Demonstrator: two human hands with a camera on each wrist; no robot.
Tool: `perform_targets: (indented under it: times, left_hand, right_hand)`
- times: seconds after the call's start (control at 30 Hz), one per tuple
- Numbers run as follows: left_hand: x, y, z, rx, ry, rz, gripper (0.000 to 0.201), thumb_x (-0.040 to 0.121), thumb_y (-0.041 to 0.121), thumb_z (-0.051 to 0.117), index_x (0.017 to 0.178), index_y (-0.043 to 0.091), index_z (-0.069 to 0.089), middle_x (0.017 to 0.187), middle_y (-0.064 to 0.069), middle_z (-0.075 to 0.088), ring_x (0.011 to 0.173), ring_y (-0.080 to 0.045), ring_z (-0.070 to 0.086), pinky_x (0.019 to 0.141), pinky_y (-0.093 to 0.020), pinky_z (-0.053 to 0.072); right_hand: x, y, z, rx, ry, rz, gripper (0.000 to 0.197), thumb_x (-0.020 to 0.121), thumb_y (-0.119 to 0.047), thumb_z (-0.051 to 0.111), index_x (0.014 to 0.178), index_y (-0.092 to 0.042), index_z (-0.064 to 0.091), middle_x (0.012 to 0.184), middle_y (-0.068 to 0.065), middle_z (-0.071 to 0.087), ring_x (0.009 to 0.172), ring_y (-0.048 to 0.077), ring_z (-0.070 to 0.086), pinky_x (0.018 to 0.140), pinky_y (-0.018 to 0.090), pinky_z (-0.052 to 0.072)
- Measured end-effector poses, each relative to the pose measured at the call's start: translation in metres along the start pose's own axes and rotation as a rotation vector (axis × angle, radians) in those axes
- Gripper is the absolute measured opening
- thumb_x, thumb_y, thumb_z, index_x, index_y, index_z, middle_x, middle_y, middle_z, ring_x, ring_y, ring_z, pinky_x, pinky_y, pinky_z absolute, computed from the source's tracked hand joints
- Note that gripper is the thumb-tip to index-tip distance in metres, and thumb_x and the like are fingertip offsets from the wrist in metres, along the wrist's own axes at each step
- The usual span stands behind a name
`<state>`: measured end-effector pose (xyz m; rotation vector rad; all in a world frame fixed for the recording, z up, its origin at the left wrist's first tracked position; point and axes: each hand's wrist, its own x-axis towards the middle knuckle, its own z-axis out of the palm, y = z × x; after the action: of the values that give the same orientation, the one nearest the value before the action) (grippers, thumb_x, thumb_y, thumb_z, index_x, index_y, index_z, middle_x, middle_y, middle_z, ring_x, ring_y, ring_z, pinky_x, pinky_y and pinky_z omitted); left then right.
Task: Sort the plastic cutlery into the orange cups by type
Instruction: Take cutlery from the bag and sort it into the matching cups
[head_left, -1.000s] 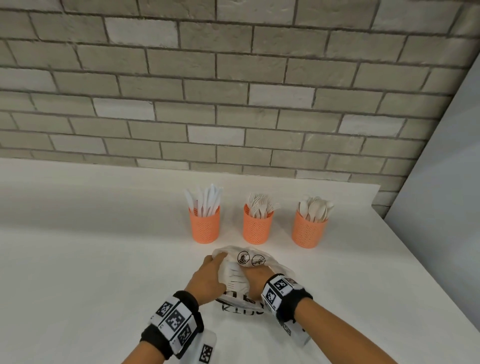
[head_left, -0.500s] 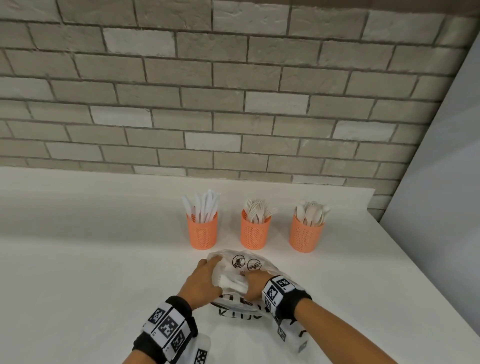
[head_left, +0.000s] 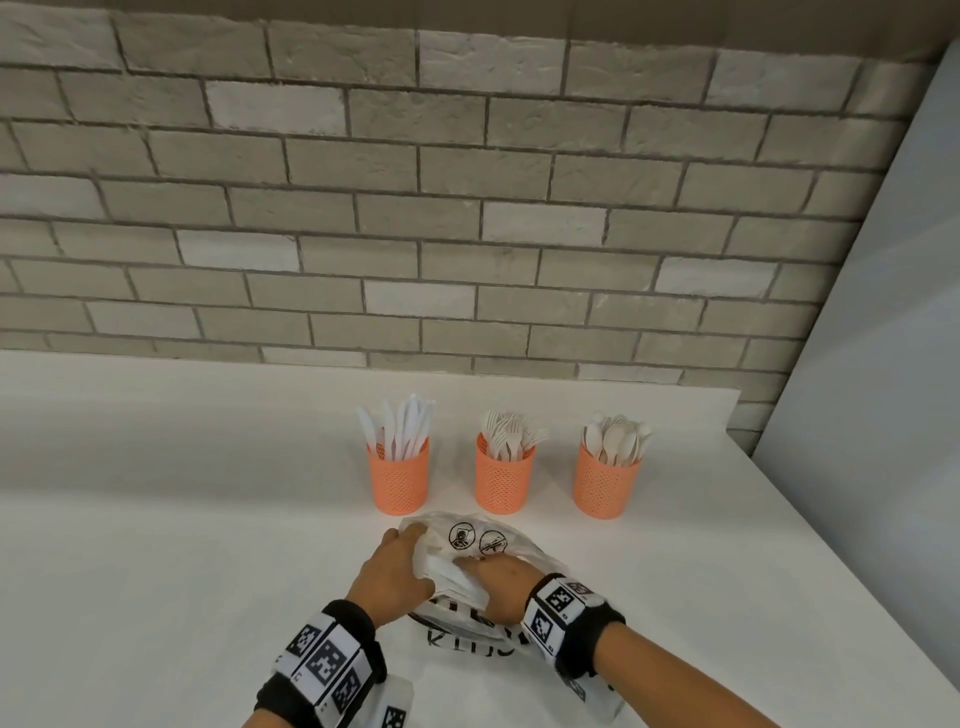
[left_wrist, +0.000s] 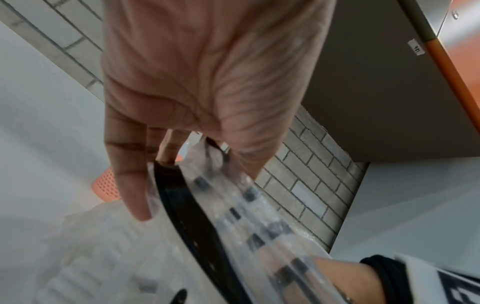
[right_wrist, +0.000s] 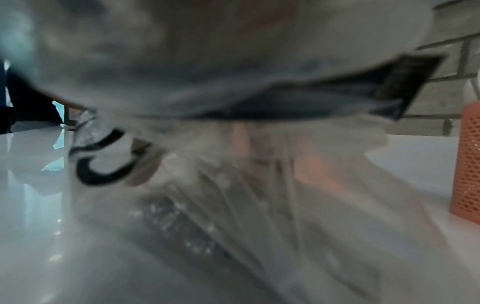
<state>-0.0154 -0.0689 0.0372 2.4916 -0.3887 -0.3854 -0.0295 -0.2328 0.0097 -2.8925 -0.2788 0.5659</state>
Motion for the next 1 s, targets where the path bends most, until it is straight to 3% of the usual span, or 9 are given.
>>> perform_targets:
  times: [0.07,0.2,0.37,0.57,0.7,0.83,1.0]
  left_hand:
    - [-0.001,0.000,0.000,-0.002,0.000,-0.009,0.067,0.084,0.016,0.057,0.142,0.016,0.025,0.132,-0.008,0.039,0.120,-0.025,0.047,0.099,-0.028,0.040]
    - [-0.003,0.002,0.001,0.004,0.011,-0.015,0.064,0.084,0.017,0.058,0.141,0.016,0.027,0.131,-0.008,0.040,0.119,-0.024,0.048,0.097,-0.028,0.040]
    - [-0.008,0.002,0.002,0.008,0.018,-0.026,0.064,0.084,0.017,0.058,0.140,0.015,0.028,0.130,-0.009,0.040,0.118,-0.026,0.049,0.097,-0.029,0.040]
    - [-0.007,0.001,-0.001,-0.018,0.027,-0.037,0.063,0.084,0.018,0.059,0.140,0.016,0.029,0.131,-0.009,0.040,0.119,-0.025,0.048,0.099,-0.029,0.040]
    - [-0.004,0.000,-0.004,-0.044,0.042,-0.044,0.061,0.084,0.017,0.058,0.139,0.016,0.032,0.130,-0.009,0.040,0.118,-0.025,0.048,0.100,-0.030,0.040]
    - [-0.004,0.003,-0.001,-0.041,0.036,-0.039,0.060,0.085,0.017,0.057,0.139,0.016,0.031,0.129,-0.009,0.041,0.118,-0.025,0.049,0.100,-0.029,0.040]
    - [-0.001,0.001,-0.003,-0.052,0.053,-0.057,0.058,0.085,0.018,0.056,0.139,0.016,0.033,0.128,-0.009,0.042,0.116,-0.025,0.050,0.098,-0.030,0.042]
  right_hand:
    - [-0.001,0.001,0.004,-0.005,0.025,-0.007,0.071,0.082,-0.011,0.064,0.143,-0.011,0.028,0.138,0.018,0.046,0.128,0.033,0.044,0.107,0.038,0.037]
    - [-0.003,0.002,0.012,-0.080,0.024,0.041,0.065,0.082,-0.011,0.066,0.138,-0.003,0.033,0.140,0.019,0.041,0.128,0.034,0.042,0.106,0.040,0.036]
    - [-0.005,-0.003,0.020,-0.176,0.089,0.048,0.039,0.087,-0.012,0.060,0.121,0.003,0.049,0.126,0.022,0.052,0.115,0.036,0.052,0.097,0.040,0.042]
    - [-0.005,0.003,0.015,-0.031,0.174,0.041,0.032,0.086,-0.019,0.058,0.114,-0.004,0.054,0.116,0.016,0.061,0.107,0.032,0.058,0.092,0.037,0.048]
    - [-0.004,0.005,0.011,-0.031,0.192,0.035,0.037,0.086,-0.026,0.058,0.118,-0.008,0.053,0.116,0.013,0.062,0.106,0.030,0.059,0.090,0.036,0.048]
    - [-0.003,0.001,0.017,-0.033,0.167,0.016,0.046,0.087,-0.017,0.056,0.130,-0.009,0.044,0.122,0.017,0.058,0.113,0.032,0.055,0.094,0.037,0.043]
    - [0.000,0.000,0.011,0.100,0.140,0.076,0.036,0.085,-0.014,0.055,0.121,-0.010,0.053,0.123,0.012,0.059,0.115,0.030,0.055,0.096,0.034,0.044]
